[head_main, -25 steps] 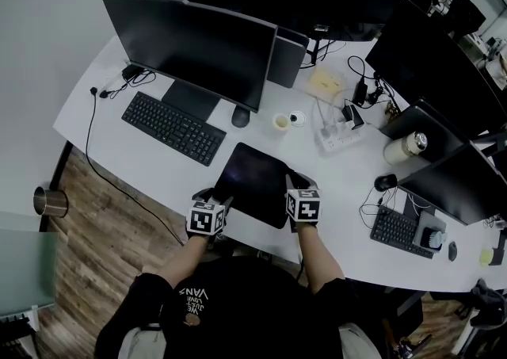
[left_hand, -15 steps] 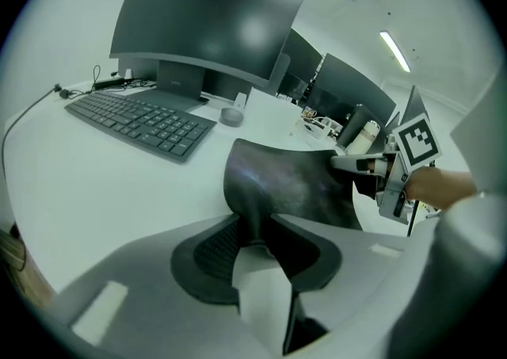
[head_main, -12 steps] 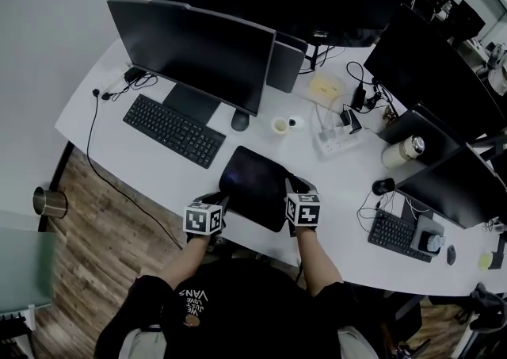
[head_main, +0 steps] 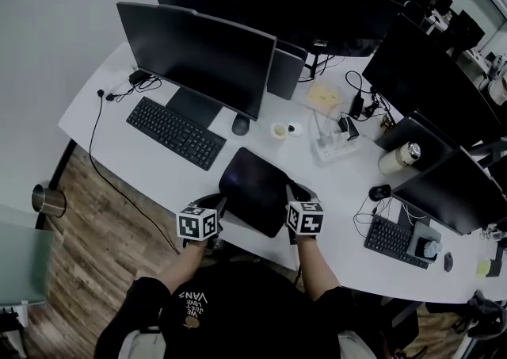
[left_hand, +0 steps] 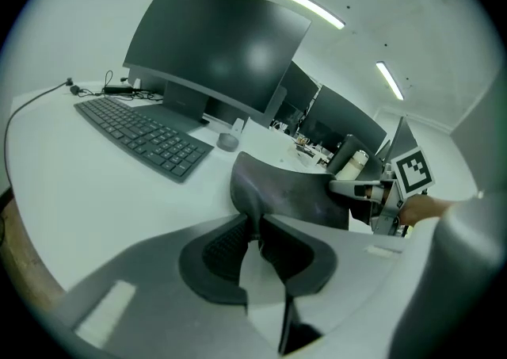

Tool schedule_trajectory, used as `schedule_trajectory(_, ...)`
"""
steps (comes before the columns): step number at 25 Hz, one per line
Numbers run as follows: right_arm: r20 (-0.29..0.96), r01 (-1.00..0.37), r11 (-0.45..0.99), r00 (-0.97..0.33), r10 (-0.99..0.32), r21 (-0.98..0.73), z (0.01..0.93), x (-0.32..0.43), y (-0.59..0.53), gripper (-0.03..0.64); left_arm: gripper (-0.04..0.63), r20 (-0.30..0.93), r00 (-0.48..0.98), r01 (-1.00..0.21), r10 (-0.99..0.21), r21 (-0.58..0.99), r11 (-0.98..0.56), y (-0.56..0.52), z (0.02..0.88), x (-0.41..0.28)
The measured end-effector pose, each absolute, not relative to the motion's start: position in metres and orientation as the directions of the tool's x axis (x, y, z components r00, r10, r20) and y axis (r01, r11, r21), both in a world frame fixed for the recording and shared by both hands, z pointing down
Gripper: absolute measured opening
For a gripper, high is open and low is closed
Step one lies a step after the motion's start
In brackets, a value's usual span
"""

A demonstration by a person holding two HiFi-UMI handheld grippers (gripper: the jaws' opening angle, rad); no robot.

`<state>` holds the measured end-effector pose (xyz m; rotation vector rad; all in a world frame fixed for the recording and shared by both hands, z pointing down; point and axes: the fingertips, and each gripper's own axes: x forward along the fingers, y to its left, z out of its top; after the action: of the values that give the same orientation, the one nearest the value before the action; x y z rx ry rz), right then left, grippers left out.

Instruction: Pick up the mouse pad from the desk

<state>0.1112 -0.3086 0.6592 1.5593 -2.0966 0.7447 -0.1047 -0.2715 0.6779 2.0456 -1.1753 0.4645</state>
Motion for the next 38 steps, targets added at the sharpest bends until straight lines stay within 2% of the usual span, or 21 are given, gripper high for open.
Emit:
schedule_trajectory(17, 0.433, -0.911, 0.365, -0.412, -0.802, -0.191, 0.563, 0.11, -0.287, 0.052, 0.054, 0.395, 0.455, -0.876, -0.798, 0.36, -0.321, -0.234, 0.589, -0.109)
schedule_trajectory(26, 0.341, -0.867, 0.45, -0.498, -0.797, -0.214, 0.524, 0.106, -0.258, 0.048, 0.051, 0.291, 0.398, -0.897, -0.87, 0.323, -0.302, -0.198, 0.551, -0.11)
schedule_trajectory(38, 0.301, -0.831, 0.507, -0.555, -0.775, -0.229, 0.513, 0.106, -0.217, 0.048, 0.049, 0.265, 0.357, -0.914, -0.896, 0.298, -0.276, -0.153, 0.547, -0.108)
